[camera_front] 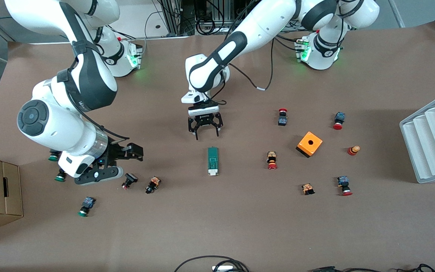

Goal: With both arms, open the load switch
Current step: 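Bring the right gripper toward the green switch while the left gripper holds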

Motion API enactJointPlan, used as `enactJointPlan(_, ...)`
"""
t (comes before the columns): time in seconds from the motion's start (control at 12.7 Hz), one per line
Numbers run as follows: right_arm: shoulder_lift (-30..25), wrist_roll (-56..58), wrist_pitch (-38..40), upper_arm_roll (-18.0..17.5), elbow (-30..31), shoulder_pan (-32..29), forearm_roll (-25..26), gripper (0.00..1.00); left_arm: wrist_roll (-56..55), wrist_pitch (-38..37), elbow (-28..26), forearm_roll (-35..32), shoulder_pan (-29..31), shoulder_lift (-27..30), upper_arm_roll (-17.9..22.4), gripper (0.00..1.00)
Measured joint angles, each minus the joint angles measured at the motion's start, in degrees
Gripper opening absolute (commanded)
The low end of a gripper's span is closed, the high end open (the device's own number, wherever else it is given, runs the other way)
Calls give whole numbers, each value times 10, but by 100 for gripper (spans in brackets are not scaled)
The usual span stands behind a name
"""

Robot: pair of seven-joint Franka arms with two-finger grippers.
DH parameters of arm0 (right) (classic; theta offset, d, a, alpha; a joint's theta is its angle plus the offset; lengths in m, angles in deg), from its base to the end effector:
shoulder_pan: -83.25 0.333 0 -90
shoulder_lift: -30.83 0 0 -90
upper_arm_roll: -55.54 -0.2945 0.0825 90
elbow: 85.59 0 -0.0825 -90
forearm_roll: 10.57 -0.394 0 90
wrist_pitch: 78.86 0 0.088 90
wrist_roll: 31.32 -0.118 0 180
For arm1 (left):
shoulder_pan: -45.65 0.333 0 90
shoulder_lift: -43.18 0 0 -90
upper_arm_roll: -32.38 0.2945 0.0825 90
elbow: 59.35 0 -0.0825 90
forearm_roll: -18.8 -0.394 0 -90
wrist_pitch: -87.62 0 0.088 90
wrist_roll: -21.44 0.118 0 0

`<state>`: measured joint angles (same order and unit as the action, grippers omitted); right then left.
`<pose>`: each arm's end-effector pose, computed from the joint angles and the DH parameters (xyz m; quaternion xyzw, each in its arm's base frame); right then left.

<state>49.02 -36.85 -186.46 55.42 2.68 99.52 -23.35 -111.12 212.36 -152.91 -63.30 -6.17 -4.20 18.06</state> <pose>0.6302 0.2050 0.4403 -0.9923 -0.0615 0.0106 0.1067 0.3244 -0.5878 0.1111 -0.9034 -0.0910 -0.4189 0.0078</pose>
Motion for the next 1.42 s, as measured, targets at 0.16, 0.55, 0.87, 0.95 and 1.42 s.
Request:
enactJointPlan(0.16, -16, 0, 50, -2, -9, 1, -66, 100, -15, -13, 0, -31, -1, -19, 1, 100)
enactJointPlan(0.55, -60, -80, 21, -4, -14, 77, -109, 100, -37, -71, 1, -102, -2, -49, 3, 100)
enactJointPlan(0.87, -25, -88, -19, 4, -11, 72, -109, 100, -63, -75, 3, -111, -4, -53, 4, 100)
enactJointPlan(0.95, -22, -86, -19, 5, -11, 68, -109, 100, -84, -78, 3, -127, -9, -57, 4, 100)
enactJointPlan(1.42, -20, -84, -19, 6, -10, 56, -109, 100, -125, -146, 6, -166, -46, -81, 15, 100)
